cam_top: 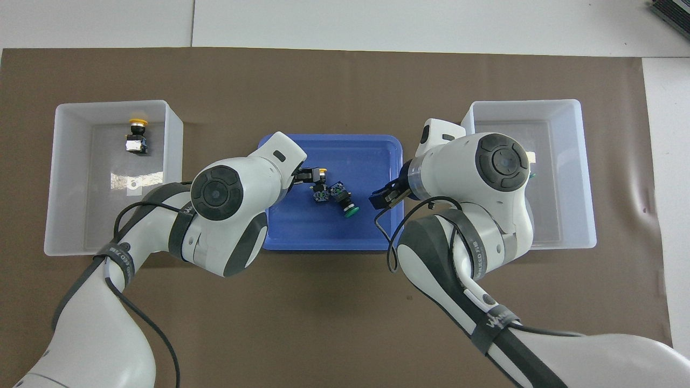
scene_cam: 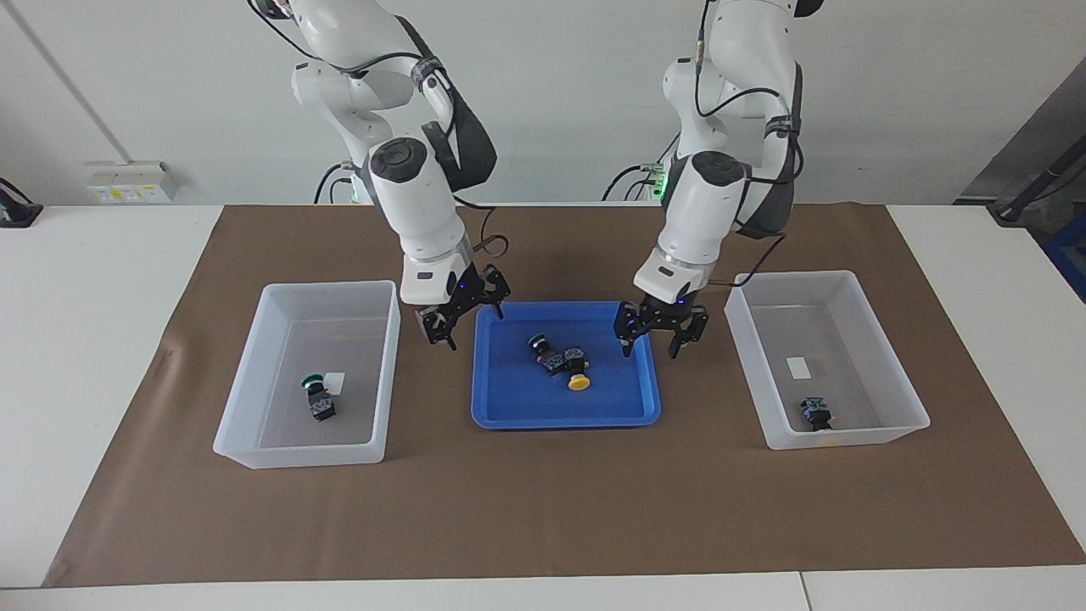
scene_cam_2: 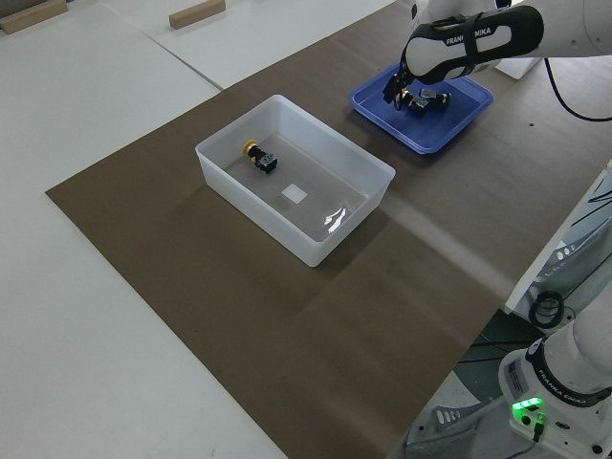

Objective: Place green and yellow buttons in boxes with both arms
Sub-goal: 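Return both grippers to the tray toward the remaining buttons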

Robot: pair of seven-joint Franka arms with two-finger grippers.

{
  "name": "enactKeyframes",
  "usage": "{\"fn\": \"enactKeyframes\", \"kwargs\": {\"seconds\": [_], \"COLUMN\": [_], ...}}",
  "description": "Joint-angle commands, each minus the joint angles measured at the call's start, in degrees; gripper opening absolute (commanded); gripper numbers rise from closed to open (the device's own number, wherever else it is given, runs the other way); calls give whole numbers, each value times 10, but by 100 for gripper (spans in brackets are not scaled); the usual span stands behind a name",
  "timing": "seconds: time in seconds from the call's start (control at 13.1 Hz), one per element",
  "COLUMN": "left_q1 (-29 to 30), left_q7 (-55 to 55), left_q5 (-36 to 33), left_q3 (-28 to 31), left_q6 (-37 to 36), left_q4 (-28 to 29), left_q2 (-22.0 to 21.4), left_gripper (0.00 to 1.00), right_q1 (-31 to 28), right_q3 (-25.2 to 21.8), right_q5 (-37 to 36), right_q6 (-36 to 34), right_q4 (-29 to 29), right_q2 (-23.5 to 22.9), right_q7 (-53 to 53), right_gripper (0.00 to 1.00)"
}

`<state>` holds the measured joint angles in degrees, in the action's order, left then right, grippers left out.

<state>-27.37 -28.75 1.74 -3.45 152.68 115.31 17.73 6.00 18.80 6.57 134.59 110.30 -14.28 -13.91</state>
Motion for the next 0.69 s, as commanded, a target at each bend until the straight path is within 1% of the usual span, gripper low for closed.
{"fn": "enactKeyframes", "kwargs": {"seconds": [0.0, 0.15, 0.31, 0.38, 0.46, 0.61], "left_q1": [-29, -50, -55, -52, -48, -46], "left_q7": [-45, -61, -79, -81, -81, -78], "left_q5": [6, 6, 6, 6, 6, 6], "left_q3": [9, 9, 10, 10, 10, 12], "left_q6": [36, 38, 41, 48, 50, 50], "left_q4": [5, 25, 33, 34, 35, 43], "left_q2": [15, 10, 11, 13, 13, 13], "left_gripper": [87, 87, 82, 77, 68, 57], "right_q1": [-27, -24, -21, -20, -19, -18], "right_q3": [4, 4, 4, 4, 4, 4], "right_q5": [15, 15, 15, 15, 15, 15], "right_q6": [9, 10, 10, 11, 11, 11], "right_q4": [7, 13, 14, 14, 14, 14], "right_q2": [3, 4, 5, 6, 6, 6], "right_q7": [-57, -56, -54, -52, -46, -44], "right_gripper": [100, 100, 100, 100, 100, 100]}}
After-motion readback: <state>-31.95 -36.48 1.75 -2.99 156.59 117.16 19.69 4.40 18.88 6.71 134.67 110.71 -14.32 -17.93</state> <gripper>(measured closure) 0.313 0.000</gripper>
